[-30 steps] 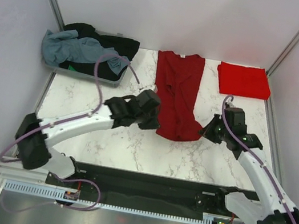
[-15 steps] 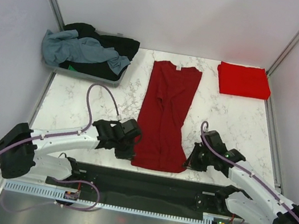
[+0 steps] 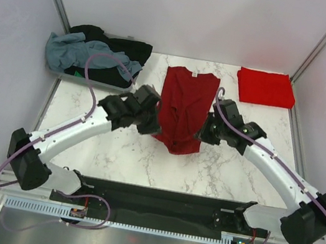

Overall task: Fold and stack the t-shirts
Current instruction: Fold the tshirt

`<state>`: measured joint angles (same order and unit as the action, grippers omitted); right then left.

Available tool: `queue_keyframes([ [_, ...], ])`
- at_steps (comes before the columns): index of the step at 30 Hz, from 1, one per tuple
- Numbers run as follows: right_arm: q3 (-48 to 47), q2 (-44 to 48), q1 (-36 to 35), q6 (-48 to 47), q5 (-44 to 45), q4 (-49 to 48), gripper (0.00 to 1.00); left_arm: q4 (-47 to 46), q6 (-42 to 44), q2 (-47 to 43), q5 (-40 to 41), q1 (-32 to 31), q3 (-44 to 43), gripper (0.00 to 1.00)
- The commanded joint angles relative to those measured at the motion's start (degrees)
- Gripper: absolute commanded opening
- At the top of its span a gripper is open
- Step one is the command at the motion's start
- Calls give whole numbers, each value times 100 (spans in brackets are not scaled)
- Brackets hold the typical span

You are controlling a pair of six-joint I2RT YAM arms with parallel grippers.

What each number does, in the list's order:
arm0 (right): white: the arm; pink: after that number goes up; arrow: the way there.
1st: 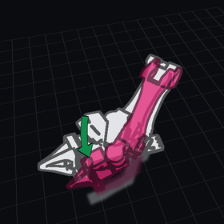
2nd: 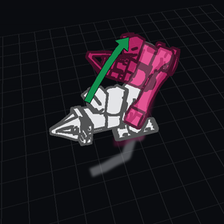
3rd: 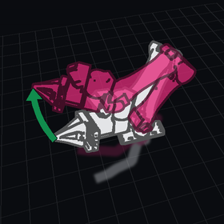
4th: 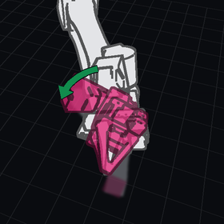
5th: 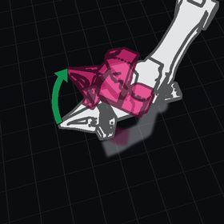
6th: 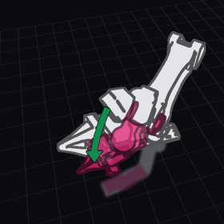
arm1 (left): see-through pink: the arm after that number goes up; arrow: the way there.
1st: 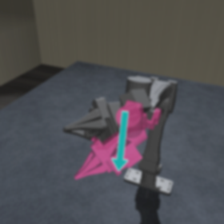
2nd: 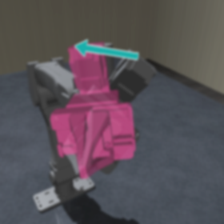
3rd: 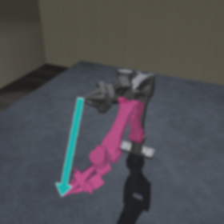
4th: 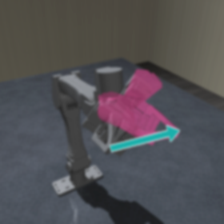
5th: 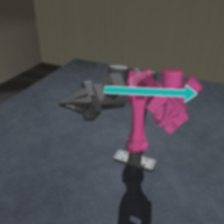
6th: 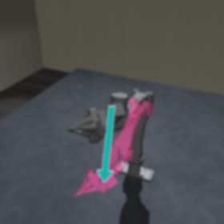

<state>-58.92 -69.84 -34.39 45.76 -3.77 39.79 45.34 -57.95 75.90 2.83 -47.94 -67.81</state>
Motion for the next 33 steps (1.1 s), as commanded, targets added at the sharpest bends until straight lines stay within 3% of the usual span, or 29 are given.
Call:
queue_keyframes([
  [1, -804, -589, 239, -418, 342, 152, 0, 203, 977, 363, -54, 645, -776, 2],
  [11, -2150, -2076, 1258, -1069, 193, 12, 0, 221, 1813, 2156, -634, 1603, -2735, 2],
  [25, -3363, -4000, 1699, -1368, -220, -358, 0, 335, 2280, 4389, -1004, 2210, -4582, 2],
  [27, -3635, -4369, 1725, -1394, -247, -367, 0, 352, 2262, 4766, -1118, 2280, -4802, 6],
  [30, -4099, -4878, 1795, -1377, -317, -341, 0, 387, 2245, 5390, -1380, 2429, -5232, 20],
  [31, -4258, -5011, 1822, -1420, -404, -340, 14, 492, 2227, 5592, -1521, 2482, -5590, 35],
  [33, -4914, -5406, 1918, -1534, -632, -245, 61, 747, 2148, 6083, -1846, 2649, -6057, 48],
])
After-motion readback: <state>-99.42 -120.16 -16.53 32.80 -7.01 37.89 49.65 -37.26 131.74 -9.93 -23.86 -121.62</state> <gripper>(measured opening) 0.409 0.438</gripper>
